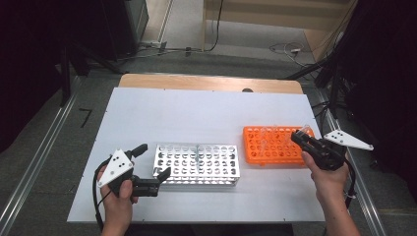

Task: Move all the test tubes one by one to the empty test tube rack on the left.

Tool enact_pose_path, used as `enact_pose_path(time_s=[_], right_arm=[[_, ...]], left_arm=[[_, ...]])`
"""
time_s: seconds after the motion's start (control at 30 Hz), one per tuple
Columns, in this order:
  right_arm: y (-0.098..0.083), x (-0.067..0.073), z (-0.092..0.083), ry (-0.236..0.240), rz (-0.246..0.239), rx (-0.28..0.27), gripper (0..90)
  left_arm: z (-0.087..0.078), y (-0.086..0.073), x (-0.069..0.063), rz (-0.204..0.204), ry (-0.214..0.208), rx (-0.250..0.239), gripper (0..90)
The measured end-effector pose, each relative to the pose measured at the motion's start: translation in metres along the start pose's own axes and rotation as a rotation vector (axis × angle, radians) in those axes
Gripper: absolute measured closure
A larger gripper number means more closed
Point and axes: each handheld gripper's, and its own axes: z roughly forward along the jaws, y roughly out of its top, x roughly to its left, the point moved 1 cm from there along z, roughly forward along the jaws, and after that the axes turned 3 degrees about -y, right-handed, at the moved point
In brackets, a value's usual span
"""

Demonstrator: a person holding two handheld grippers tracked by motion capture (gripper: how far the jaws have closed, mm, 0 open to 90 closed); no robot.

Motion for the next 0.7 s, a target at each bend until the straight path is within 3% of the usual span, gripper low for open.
enact_pose_path(time_s=[0.4, 0.7], right_arm=[[-0.002, 0.063, 0.003, 0.201, -0.097, 0.035, 74.1], [-0.006, 0.105, 0.009, 0.305, -0.16, 0.059, 74.1]], left_arm=[[0.04, 0.027, -0.035, -0.002, -0.164, 0.052, 0.0], [0.064, 0.038, -0.061, -0.014, -0.189, 0.085, 16.6]])
